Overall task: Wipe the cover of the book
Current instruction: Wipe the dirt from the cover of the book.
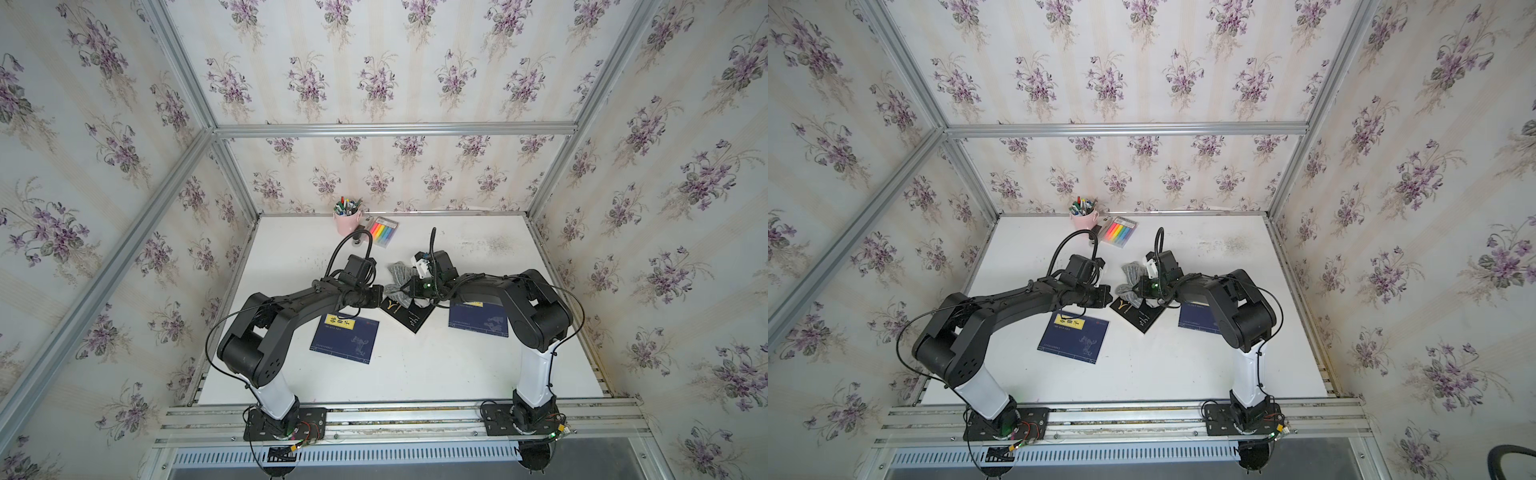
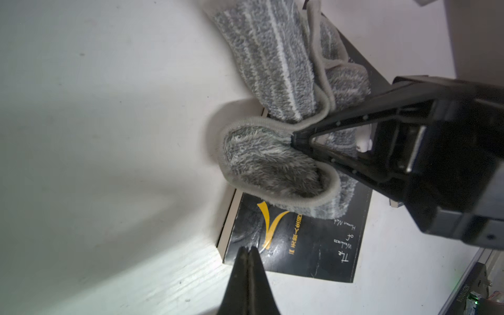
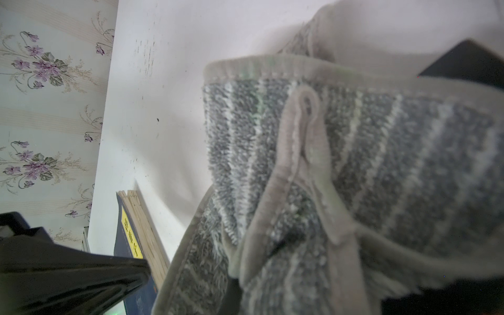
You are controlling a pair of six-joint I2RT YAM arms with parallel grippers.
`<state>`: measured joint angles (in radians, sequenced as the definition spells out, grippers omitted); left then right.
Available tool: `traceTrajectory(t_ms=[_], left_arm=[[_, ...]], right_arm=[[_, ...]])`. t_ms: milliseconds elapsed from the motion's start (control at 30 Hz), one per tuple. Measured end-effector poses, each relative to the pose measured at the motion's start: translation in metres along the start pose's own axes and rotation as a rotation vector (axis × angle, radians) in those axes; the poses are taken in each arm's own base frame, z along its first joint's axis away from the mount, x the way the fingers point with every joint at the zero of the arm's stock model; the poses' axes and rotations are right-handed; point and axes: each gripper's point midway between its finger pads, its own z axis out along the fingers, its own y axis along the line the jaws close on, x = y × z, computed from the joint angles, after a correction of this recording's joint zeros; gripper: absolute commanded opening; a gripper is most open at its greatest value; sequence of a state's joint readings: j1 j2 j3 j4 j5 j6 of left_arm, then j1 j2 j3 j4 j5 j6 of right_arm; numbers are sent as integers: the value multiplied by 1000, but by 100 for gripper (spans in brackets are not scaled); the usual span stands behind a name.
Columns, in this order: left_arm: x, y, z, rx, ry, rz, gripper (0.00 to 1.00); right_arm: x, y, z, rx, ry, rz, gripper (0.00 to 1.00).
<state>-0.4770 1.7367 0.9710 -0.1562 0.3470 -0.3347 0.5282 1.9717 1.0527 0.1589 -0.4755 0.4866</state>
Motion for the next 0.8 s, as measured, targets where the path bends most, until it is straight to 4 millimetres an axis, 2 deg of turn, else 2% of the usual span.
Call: traceTrajectory(t_ms=[133, 467, 800], left_arm=[[13, 0, 14, 9, 52, -1, 3], [9, -8, 23, 47, 47, 11, 3], [8, -9, 24, 50, 45, 17, 3]], right_arm=[[-1, 0, 0, 9, 6, 0, 0], [-7, -8, -3, 1, 22, 24, 0], [-48, -54, -20, 63, -54, 83, 0]])
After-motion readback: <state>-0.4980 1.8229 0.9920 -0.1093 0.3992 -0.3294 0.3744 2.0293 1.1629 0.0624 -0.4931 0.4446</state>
